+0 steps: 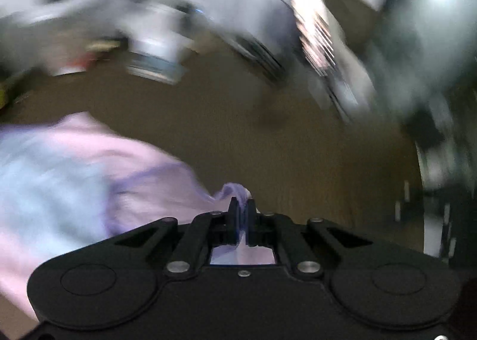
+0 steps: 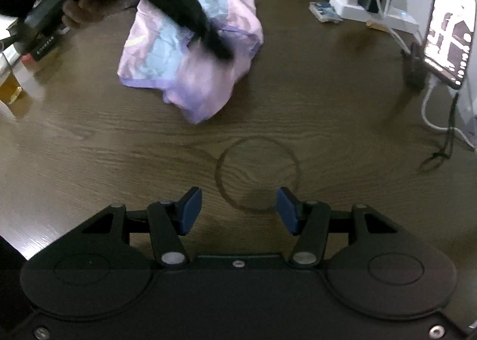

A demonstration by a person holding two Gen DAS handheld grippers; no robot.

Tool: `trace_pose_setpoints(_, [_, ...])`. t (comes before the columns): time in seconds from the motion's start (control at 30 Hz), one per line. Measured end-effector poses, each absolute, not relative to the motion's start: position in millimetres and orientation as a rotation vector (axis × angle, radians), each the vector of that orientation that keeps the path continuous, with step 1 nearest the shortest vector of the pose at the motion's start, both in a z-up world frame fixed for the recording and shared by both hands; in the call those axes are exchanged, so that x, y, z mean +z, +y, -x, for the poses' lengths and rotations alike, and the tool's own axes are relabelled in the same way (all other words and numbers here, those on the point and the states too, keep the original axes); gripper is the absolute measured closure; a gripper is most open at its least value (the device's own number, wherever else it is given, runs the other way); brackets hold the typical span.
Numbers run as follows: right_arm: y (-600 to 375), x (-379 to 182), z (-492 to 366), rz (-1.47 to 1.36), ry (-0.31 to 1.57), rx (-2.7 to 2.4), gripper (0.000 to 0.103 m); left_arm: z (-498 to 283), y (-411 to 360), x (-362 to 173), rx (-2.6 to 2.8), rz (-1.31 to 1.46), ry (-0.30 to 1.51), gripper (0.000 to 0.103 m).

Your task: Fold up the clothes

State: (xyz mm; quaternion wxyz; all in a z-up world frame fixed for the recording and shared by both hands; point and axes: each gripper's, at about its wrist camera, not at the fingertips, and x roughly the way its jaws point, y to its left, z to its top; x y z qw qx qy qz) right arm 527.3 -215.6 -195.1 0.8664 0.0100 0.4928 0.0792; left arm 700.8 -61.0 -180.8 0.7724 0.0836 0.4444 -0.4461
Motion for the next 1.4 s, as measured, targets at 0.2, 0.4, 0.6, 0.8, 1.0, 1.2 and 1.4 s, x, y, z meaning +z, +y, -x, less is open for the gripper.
trace_pose_setpoints(0.2, [-191,-193,-565,0.062,0.992,0.282,0.042,-692,64,-214,-0.357,0.386,0.992,0.099])
trace_pose_setpoints(0.4, [-151,-186,-614,0.161,0.901,0.392,0.041,-655,112,-245,-0.167,0.55,1.057,0.089])
trace_pose_setpoints(0.6, [-102,-180,-652,0.308,0.79,0.478,0.041,-643,106,-235,-0.213,0.537,1.0,0.084])
trace_pose_setpoints(0.8, [-75,-202,-687,0.391,0.805,0.464,0.064,-630,106,-228,-0.239,0.463,1.001,0.084])
trace_pose_setpoints(1.0, [-122,-177,-695,0.213,0.76,0.425,0.1,-620,89,-210,-0.292,0.323,0.961,0.083])
trace_pose_setpoints(1.2, [-172,-140,-674,0.091,0.751,0.479,0.1,-612,40,-173,-0.504,0.024,0.839,0.041])
trace_pose_setpoints(1.4, [-187,-132,-660,-0.034,0.795,0.487,0.1,-602,-23,-186,-0.608,-0.352,0.792,0.044])
